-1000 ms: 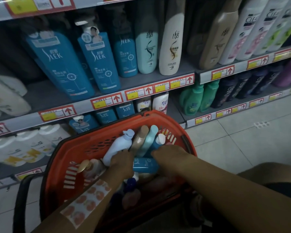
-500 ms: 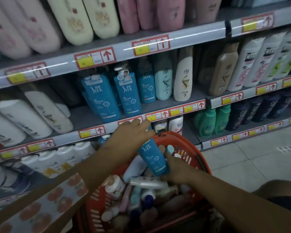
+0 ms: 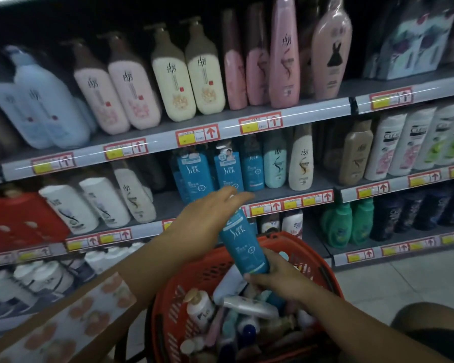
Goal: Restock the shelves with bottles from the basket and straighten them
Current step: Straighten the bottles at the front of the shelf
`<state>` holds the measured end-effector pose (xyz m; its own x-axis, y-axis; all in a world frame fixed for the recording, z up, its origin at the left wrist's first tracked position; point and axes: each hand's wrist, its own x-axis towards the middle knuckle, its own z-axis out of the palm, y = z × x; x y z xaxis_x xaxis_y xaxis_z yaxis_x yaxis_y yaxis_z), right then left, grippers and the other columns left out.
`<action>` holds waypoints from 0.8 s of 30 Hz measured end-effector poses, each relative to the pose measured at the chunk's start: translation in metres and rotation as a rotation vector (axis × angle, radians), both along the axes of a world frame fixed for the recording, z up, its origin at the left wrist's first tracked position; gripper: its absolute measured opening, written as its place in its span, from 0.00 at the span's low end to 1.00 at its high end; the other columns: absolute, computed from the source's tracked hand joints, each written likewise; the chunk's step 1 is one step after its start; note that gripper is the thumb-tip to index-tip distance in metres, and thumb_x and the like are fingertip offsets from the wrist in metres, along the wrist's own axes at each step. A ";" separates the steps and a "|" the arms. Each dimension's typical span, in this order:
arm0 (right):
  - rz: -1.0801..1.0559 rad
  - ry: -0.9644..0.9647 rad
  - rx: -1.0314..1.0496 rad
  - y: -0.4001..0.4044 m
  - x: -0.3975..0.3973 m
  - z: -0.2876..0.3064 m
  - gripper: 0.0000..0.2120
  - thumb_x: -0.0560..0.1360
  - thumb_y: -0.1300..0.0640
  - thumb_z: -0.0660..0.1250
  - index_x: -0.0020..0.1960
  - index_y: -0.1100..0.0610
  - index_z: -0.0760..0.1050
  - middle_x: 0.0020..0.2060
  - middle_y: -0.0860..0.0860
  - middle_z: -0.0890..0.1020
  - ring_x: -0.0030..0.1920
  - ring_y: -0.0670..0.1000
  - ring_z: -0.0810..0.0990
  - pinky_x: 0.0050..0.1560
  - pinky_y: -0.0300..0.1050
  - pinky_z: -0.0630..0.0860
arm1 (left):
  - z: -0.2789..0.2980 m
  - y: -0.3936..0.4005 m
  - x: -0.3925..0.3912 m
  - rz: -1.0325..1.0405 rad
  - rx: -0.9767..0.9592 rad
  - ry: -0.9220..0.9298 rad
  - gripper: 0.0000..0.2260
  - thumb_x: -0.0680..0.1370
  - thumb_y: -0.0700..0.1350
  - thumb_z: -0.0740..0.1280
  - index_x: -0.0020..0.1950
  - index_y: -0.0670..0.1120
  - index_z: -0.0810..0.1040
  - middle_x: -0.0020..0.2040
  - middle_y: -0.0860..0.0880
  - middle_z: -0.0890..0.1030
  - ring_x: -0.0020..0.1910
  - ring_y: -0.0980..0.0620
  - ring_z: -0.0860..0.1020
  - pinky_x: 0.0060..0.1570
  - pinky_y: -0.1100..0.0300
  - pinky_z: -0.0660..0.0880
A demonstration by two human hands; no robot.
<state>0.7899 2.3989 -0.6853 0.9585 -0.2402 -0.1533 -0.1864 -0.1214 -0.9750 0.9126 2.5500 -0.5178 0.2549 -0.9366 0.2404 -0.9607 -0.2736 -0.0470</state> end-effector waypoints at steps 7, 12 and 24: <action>-0.006 -0.003 0.081 0.008 -0.010 0.017 0.25 0.73 0.45 0.76 0.66 0.51 0.74 0.53 0.52 0.84 0.46 0.46 0.84 0.45 0.42 0.79 | 0.017 0.012 -0.010 0.129 -0.098 0.664 0.30 0.75 0.37 0.71 0.72 0.58 0.67 0.61 0.54 0.75 0.47 0.62 0.78 0.42 0.69 0.73; -0.011 -0.078 0.175 0.009 -0.011 0.025 0.29 0.69 0.39 0.77 0.63 0.54 0.77 0.44 0.55 0.84 0.39 0.52 0.80 0.41 0.47 0.77 | 0.030 0.011 -0.009 0.187 -0.316 0.879 0.18 0.77 0.45 0.74 0.65 0.54 0.76 0.59 0.56 0.81 0.55 0.59 0.81 0.60 0.53 0.79; -0.290 -0.419 -0.136 0.003 0.007 0.092 0.40 0.66 0.46 0.78 0.73 0.42 0.64 0.66 0.42 0.77 0.64 0.42 0.78 0.66 0.51 0.76 | 0.103 -0.017 -0.018 0.076 -0.598 0.850 0.11 0.77 0.43 0.73 0.57 0.55 0.80 0.53 0.56 0.85 0.53 0.59 0.82 0.56 0.62 0.79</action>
<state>0.7965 2.4020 -0.5937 0.8222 -0.4955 0.2800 0.1717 -0.2530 -0.9521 0.8949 2.5332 -0.4143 0.6110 -0.6979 0.3737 -0.5927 -0.0903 0.8004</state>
